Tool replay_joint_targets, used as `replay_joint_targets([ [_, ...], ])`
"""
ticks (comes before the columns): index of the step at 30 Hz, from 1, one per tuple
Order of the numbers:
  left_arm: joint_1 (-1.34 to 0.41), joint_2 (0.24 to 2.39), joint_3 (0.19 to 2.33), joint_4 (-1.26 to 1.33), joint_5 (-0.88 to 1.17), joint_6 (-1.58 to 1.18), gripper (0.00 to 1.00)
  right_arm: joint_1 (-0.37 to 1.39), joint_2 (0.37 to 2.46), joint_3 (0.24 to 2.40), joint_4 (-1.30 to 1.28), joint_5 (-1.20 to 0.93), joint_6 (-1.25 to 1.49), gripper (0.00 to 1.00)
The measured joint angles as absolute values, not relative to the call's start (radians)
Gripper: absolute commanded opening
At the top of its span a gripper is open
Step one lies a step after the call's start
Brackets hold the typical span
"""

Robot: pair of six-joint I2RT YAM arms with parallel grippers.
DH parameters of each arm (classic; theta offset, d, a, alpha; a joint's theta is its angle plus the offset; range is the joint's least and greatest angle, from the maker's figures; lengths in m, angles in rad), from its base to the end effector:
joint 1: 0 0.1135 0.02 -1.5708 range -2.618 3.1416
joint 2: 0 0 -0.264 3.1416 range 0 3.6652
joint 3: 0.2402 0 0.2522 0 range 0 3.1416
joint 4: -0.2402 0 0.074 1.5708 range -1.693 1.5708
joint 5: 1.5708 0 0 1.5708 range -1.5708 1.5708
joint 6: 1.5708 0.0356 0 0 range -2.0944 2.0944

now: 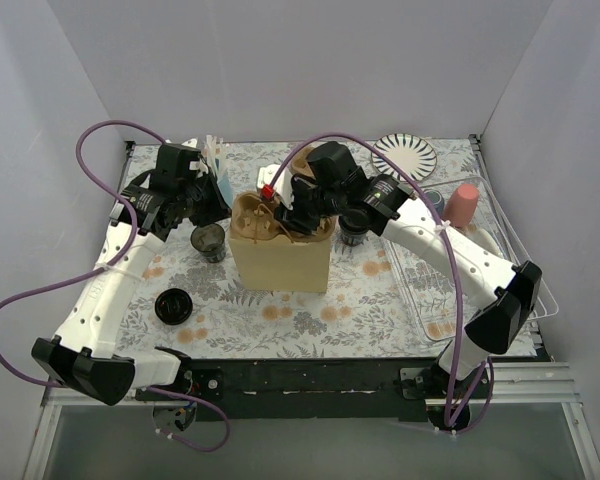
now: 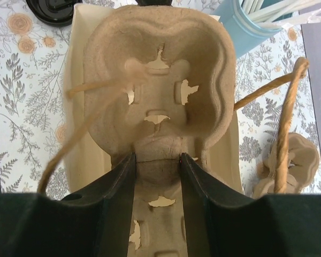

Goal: Pack the takeout coffee

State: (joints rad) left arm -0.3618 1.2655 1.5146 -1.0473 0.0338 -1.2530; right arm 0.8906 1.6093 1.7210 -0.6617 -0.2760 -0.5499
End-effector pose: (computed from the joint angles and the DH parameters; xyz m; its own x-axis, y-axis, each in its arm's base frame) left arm 0.2238 -0.0860 0.4054 -0.5663 -0.8008 -0.1951 -0.5188 0.5303 -0.6706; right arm 0.2184 0.2854 0.4077 0.1870 -0.5683 -0.8013 -0.9341 0.1496 -0.3241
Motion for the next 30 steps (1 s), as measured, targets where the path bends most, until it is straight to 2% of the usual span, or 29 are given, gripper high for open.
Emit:
replay_joint_targets([
  [18,-0.362,1.268,1.522,-1.053,0.047,-1.257,0.0,0.861,1.559,1.525,-0.502,-0.381,-0.521,0.36],
  [30,-0.362,1.258,1.517,-1.054,0.066,-1.257,0.0,0.846,1.557,1.411,-0.337,-0.4,-0.492,0.38],
])
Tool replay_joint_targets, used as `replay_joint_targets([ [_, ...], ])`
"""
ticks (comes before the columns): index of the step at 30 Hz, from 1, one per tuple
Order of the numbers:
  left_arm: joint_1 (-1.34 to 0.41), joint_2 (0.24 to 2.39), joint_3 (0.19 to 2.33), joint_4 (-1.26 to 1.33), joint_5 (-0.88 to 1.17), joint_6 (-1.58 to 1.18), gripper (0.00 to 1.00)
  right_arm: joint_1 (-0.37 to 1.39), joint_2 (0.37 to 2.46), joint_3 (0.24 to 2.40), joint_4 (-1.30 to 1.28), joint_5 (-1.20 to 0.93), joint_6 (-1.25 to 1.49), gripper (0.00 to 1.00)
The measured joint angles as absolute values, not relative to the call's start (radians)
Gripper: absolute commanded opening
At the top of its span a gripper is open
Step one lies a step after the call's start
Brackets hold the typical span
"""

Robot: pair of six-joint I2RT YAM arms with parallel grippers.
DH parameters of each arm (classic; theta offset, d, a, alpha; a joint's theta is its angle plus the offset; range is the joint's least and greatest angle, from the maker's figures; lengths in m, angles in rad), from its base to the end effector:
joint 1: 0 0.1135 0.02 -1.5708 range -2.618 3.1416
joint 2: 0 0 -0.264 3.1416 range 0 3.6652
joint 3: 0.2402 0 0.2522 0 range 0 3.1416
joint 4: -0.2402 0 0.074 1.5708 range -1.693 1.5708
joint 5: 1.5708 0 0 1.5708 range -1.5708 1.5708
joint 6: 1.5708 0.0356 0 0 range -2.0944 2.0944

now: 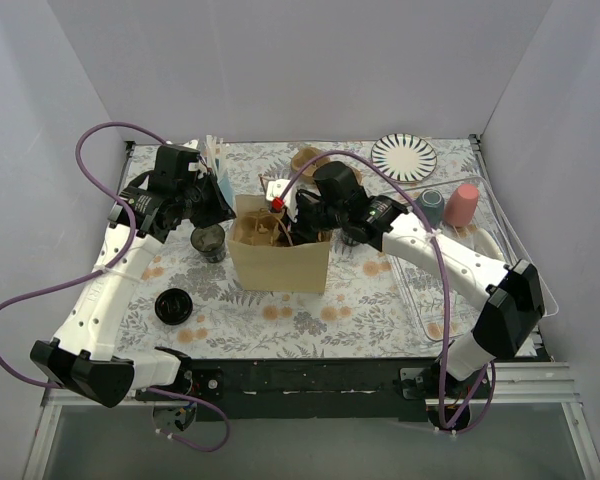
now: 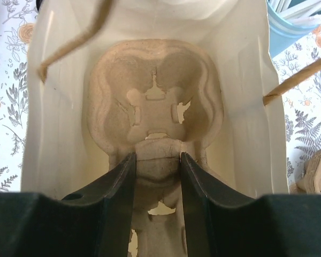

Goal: Pack the takeout coffee

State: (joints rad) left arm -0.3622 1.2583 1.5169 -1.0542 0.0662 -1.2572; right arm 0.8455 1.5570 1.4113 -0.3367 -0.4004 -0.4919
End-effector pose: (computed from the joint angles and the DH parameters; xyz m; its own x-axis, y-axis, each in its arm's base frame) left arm 0.2207 -0.0862 0.4071 -0.5836 -0.7939 -0.1709 -0.5129 0.5235 -0.6803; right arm 0.2298 0.2801 0.3517 0.1624 -0.4725 -0.8663 -0.9547 0.1468 -0.2590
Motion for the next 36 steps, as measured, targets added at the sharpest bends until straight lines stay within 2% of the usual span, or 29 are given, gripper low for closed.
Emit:
replay_joint_targets([
  [8,-0.362,1.253,1.512,-1.059,0.068,-1.253,0.0,0.809,1.549,1.357,-0.235,-0.457,-0.464,0.4],
  [10,-0.362,1.251,1.509,-1.061,0.068,-1.253,0.0,0.805,1.548,1.315,-0.198,-0.477,-0.447,0.45],
  [12,-0.362,1.244,1.497,-1.062,0.071,-1.254,0.0,0.804,1.548,1.279,-0.177,-0.488,-0.43,0.55],
  [14,-0.362,1.237,1.49,-1.062,0.076,-1.254,0.0,0.804,1.548,1.247,-0.16,-0.496,-0.413,0.62],
  [15,-0.362,1.232,1.486,-1.061,0.077,-1.254,0.0,0.804,1.548,1.239,-0.154,-0.497,-0.408,0.72],
  [17,-0.362,1.221,1.479,-1.063,0.08,-1.254,0.02,0.804,1.548,1.234,-0.147,-0.496,-0.398,0.84],
  [18,-0.362,1.217,1.478,-1.065,0.081,-1.254,0.04,0.804,1.548,1.234,-0.141,-0.495,-0.396,0.86],
  [21,-0.362,1.211,1.478,-1.066,0.083,-1.254,0.09,0.804,1.548,1.235,-0.139,-0.487,-0.395,0.87],
  [23,-0.362,1.211,1.478,-1.069,0.082,-1.256,0.2,0.804,1.548,1.242,-0.147,-0.476,-0.395,0.86],
  [24,-0.362,1.211,1.478,-1.071,0.082,-1.256,0.31,0.804,1.548,1.251,-0.159,-0.472,-0.392,0.85],
  [26,-0.362,1.211,1.48,-1.077,0.082,-1.256,0.37,0.804,1.545,1.275,-0.182,-0.466,-0.384,0.84],
  [27,-0.362,1.211,1.48,-1.081,0.082,-1.261,0.44,0.804,1.541,1.291,-0.193,-0.462,-0.373,0.83],
  [31,-0.362,1.21,1.481,-1.09,0.082,-1.26,0.5,0.804,1.497,1.339,-0.243,-0.442,-0.326,0.84],
  [36,-0.362,1.209,1.48,-1.09,0.083,-1.253,0.5,0.804,1.428,1.44,-0.318,-0.375,-0.234,0.82],
])
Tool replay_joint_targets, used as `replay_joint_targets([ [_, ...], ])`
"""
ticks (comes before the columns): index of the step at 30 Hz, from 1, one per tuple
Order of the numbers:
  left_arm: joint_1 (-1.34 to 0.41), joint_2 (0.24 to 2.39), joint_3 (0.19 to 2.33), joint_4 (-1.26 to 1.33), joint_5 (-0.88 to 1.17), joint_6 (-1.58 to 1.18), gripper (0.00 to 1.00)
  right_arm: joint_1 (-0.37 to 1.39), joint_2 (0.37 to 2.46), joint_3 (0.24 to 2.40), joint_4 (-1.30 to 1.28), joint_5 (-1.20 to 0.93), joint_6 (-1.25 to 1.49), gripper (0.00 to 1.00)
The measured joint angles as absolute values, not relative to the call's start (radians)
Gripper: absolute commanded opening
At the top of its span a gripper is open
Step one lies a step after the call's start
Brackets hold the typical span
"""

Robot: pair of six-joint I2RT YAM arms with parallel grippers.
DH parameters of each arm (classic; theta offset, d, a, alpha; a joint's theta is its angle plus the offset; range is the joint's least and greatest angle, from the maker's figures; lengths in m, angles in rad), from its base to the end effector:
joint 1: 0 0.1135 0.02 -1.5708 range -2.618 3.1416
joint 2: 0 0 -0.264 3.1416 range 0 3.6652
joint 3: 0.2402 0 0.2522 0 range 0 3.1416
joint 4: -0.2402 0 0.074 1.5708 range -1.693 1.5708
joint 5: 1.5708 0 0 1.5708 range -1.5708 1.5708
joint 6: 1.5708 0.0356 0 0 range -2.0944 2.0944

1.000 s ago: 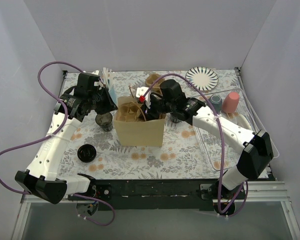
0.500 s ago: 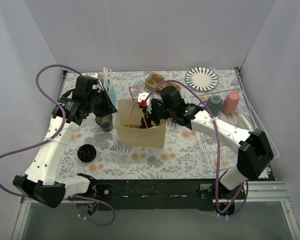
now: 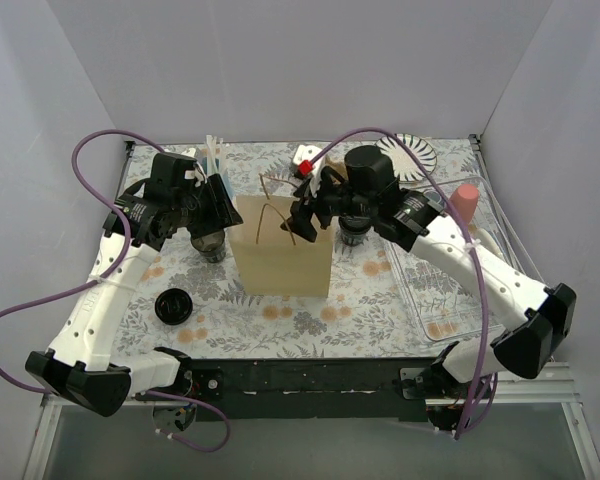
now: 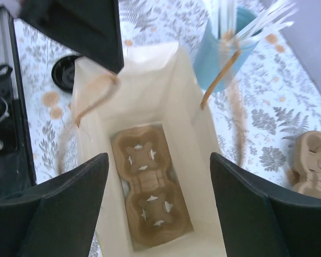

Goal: Pack the takeout coffee

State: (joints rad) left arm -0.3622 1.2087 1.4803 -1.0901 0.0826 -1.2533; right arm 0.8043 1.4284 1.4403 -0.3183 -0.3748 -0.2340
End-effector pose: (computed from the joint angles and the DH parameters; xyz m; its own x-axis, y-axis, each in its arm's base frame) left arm 0.2058 -0.0811 0.4040 -0.5987 -0.7856 -0.1561 -0.5219 0.5305 -0.6680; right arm 0.2187 0.2460 0.4054 0.0080 -0.3027 -0.9530 -0.9361 0.3329 -0.1137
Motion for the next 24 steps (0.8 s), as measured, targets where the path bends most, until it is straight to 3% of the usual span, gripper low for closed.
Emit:
replay_joint_targets([
  [8,-0.362,1.214,1.472,-1.061,0.08,-1.234,0.32,0.804,1.334,1.534,-0.424,-0.235,-0.103,0.89],
  [12,-0.362,1.231,1.461,-1.051,0.075,-1.22,0.24,0.804,1.331,1.603,-0.483,-0.179,-0.057,0.99],
  [18,-0.362,1.257,1.449,-1.014,0.075,-1.204,0.22,0.803,1.345,1.692,-0.543,-0.021,-0.027,0.98],
  [24,-0.362,1.258,1.42,-1.009,0.073,-1.194,0.0,0.748,1.404,1.766,-0.609,0.158,-0.022,0.95],
])
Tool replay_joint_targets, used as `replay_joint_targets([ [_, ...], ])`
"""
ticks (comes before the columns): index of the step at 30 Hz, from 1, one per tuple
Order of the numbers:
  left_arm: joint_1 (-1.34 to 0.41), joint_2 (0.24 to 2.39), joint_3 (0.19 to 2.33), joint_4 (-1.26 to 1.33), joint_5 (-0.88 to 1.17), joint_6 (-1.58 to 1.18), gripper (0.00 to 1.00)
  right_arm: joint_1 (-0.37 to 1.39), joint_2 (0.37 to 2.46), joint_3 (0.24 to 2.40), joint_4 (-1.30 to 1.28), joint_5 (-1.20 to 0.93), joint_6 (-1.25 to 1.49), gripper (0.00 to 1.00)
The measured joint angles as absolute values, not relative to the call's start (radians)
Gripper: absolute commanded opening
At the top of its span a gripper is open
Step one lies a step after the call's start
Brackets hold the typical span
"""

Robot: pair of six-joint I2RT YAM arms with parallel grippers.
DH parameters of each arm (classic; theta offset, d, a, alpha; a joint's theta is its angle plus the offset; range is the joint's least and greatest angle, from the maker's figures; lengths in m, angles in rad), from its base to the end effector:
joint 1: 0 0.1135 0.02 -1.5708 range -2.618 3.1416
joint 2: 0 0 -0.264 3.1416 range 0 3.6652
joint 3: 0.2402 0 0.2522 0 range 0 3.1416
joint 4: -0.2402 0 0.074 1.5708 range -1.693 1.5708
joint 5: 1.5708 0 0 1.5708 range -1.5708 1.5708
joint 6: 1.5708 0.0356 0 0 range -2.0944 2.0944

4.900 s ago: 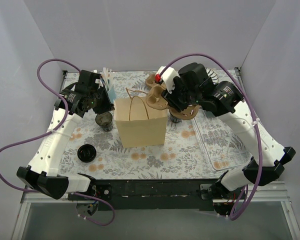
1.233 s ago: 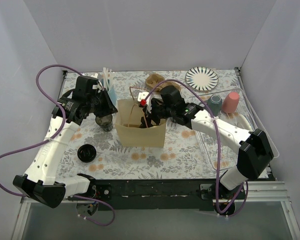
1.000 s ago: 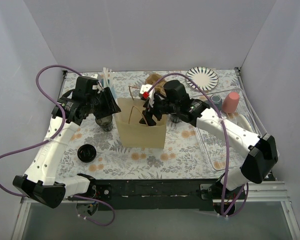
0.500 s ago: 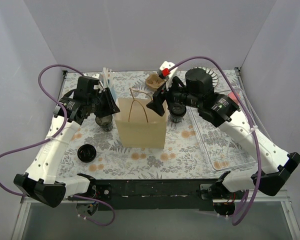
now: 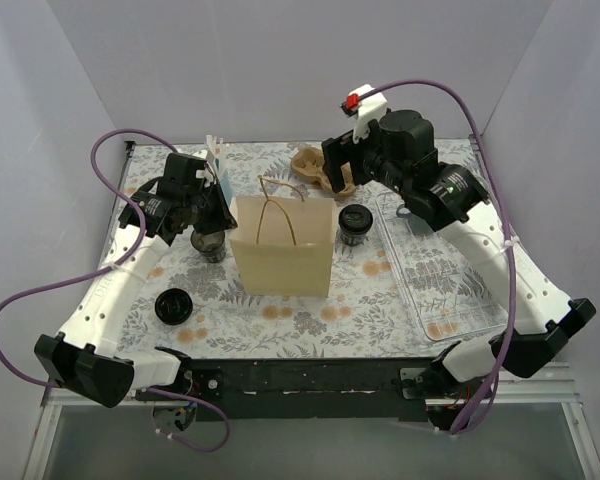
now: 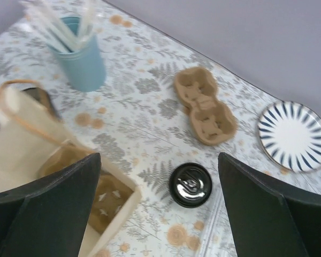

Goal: Pack the takeout coffee

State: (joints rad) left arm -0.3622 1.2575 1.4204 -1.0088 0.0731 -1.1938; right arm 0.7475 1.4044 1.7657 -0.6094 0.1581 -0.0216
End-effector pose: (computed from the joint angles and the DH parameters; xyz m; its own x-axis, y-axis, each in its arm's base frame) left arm 0.2265 -0.0886 0.3816 -0.6284 -0.7535 -0.1933 -0.5041 0.5836 -0.6366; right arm 0.2165 0.1930 0.4898 -0.1680 -0.1848 -0.9683 -0.5631 0.8242 -0.0596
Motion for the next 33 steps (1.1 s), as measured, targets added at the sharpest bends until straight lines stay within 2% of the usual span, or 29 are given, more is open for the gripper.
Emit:
replay_joint_targets([
  [5,-0.363,1.255,1.414,-1.01,0.073,-1.183,0.0,0.567,1.469,1.765,-0.618,0.191,0.017,0.88],
  [9,-0.363,1.235,1.394,-1.006,0.101,-1.159,0.0,0.437,1.533,1.723,-0.582,0.188,0.036,0.88],
  [14,-0.366,1.19,1.382,-1.018,0.125,-1.122,0.0,0.427,1.671,1.724,-0.632,0.16,-0.022,0.89],
  [20,-0.4,1.158,1.369,-1.024,0.144,-1.121,0.0,0.43,1.822,1.769,-0.777,0.08,-0.095,0.84],
  [24,-0.408,1.161,1.367,-1.03,0.141,-1.125,0.23,0.43,1.832,1.772,-0.812,0.023,-0.119,0.81],
  [25,-0.408,1.163,1.367,-1.032,0.136,-1.126,0.37,0.43,1.833,1.772,-0.815,0.012,-0.125,0.8],
  [28,-0.408,1.17,1.369,-1.044,0.111,-1.129,0.52,0.43,1.837,1.772,-0.822,-0.019,-0.138,0.79],
  [33,-0.408,1.187,1.396,-1.073,0.078,-1.139,0.56,0.43,1.839,1.767,-0.823,-0.051,-0.146,0.79],
])
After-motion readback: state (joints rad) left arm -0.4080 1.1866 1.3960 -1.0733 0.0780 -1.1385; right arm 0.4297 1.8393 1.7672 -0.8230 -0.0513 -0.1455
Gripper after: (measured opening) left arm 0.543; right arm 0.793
